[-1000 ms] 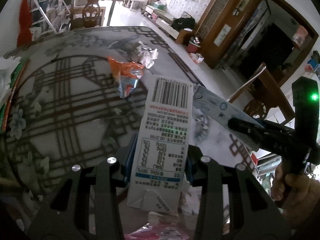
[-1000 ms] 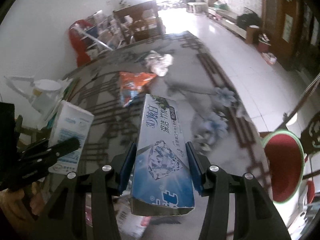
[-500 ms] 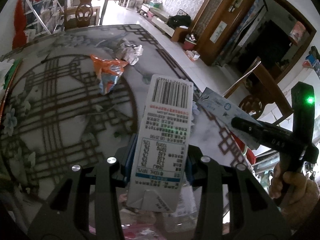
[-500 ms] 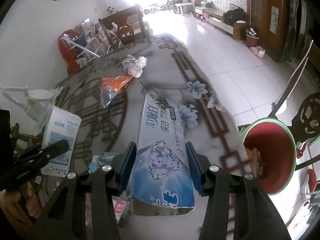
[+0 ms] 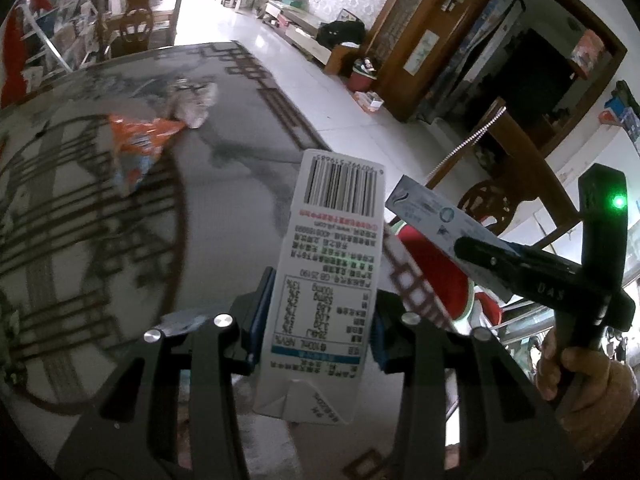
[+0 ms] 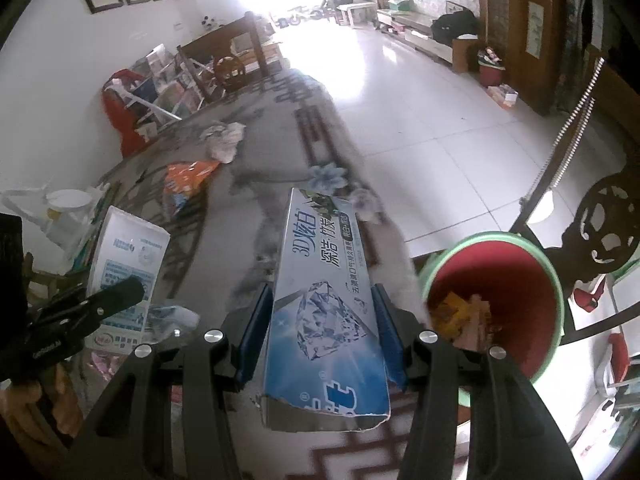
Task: Collect trash
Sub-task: 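Lift the carton and toothpaste box and carry them toward the red bucket, then open both grippers over the red bucket to drop the carton and box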
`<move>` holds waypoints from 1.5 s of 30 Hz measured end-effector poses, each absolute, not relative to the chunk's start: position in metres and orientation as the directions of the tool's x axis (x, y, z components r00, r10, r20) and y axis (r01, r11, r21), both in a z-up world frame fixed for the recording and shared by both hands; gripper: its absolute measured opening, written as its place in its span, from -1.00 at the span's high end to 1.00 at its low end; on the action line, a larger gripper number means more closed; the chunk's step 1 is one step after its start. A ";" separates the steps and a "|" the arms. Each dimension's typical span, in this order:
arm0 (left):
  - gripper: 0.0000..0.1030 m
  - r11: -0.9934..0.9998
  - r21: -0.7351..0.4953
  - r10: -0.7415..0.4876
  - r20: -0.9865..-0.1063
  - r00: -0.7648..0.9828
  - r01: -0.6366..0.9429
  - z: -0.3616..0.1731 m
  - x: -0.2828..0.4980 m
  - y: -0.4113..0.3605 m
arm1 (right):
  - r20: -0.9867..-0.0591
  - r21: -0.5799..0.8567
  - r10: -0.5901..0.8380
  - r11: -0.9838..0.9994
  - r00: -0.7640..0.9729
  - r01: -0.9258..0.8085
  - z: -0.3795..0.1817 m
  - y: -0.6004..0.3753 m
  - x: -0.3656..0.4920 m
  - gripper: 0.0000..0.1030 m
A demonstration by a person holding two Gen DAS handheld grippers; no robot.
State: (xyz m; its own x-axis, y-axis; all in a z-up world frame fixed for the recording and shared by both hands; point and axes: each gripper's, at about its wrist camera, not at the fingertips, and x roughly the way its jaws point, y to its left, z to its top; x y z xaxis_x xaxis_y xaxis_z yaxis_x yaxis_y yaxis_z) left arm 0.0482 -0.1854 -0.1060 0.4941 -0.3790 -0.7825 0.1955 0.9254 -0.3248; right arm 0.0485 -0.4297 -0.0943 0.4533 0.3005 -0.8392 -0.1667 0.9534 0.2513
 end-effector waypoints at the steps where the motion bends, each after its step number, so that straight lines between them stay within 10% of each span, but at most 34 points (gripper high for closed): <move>1: 0.24 0.925 -0.323 -0.380 -0.783 0.492 0.200 -0.106 0.051 -0.193 | -0.840 0.253 0.298 0.954 0.453 -0.160 -0.095 -0.440 0.050 0.06; 35: 0.24 0.812 -0.355 -0.514 -0.812 0.278 0.464 -0.127 0.106 -0.417 | -0.857 0.309 0.221 0.944 0.465 0.120 -0.118 -0.632 0.052 0.05; 39: -0.30 0.809 -0.351 -0.514 -0.813 0.275 0.472 -0.129 0.108 -0.429 | -0.859 0.317 0.219 0.937 0.463 0.145 -0.120 -0.643 0.050 -0.08; 45: -0.33 0.821 -0.354 -0.508 -0.811 0.291 0.448 -0.127 0.109 -0.419 | -0.855 0.331 0.217 0.928 0.472 0.172 -0.121 -0.650 0.047 -0.30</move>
